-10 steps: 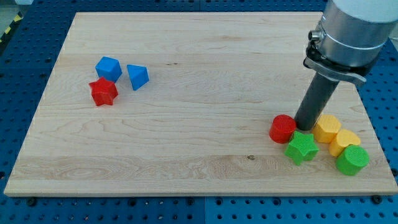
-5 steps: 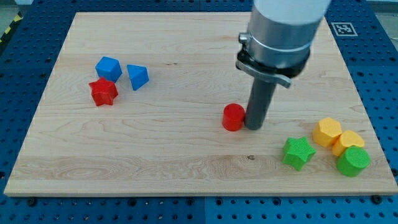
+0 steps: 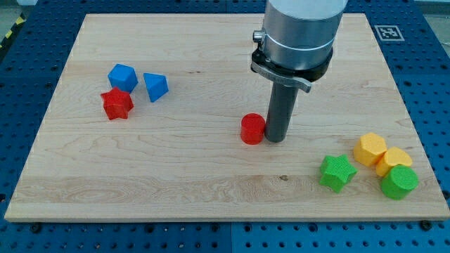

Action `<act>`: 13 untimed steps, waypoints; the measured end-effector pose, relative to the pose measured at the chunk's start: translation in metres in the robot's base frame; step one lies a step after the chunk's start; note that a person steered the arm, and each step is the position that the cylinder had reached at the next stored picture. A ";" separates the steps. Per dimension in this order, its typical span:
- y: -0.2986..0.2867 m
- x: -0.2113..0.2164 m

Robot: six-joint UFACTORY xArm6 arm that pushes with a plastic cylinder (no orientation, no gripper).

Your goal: Move the red circle to the blue triangle

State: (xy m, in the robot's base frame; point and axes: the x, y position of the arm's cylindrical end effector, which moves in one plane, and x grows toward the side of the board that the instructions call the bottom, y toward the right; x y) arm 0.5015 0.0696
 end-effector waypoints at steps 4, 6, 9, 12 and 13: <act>-0.028 -0.014; -0.040 -0.005; -0.116 0.005; -0.142 -0.026; -0.161 -0.029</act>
